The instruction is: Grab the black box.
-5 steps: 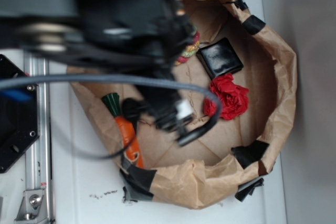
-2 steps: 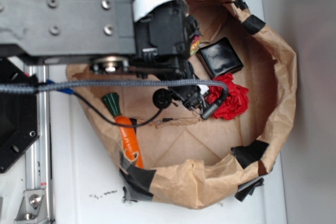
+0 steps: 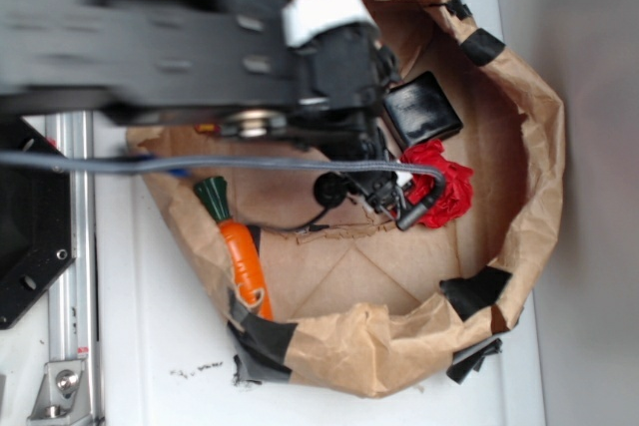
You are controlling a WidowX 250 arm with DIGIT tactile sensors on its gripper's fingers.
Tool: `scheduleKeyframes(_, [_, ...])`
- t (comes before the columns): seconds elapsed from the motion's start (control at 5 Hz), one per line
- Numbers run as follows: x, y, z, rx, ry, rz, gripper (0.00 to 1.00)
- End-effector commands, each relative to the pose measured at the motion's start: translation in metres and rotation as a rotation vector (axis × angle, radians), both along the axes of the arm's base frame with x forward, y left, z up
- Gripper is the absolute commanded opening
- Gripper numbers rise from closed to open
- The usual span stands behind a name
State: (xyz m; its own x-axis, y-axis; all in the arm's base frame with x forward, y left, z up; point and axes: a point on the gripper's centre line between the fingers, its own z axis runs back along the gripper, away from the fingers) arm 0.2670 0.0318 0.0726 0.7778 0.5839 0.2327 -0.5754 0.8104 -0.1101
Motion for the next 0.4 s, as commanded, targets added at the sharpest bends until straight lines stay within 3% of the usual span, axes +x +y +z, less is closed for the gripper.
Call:
scheduleKeyframes(0.0, [0.0294, 0.0430, -0.0156, -0.009, -0.083, -0.021, 1.00])
scheduleKeyframes(0.2, [0.0281, 0.0451, -0.0133, -0.009, -0.080, -0.029, 1.00])
